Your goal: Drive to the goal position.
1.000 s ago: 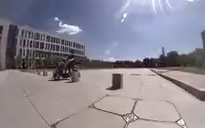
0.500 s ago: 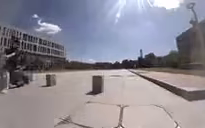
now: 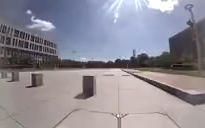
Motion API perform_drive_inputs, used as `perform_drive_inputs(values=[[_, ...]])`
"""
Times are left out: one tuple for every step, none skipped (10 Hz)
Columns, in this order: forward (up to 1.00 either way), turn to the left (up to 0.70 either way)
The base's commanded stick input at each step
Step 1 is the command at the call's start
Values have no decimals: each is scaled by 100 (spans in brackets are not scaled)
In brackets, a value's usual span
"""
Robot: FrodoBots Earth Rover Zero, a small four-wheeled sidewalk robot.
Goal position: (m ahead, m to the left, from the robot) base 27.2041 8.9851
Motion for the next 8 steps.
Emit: perform_drive_inputs(values=[[70, 1], [70, 1], [70, 1], [70, 0], [70, -24], [70, -34], [70, -27], [70, -13]])
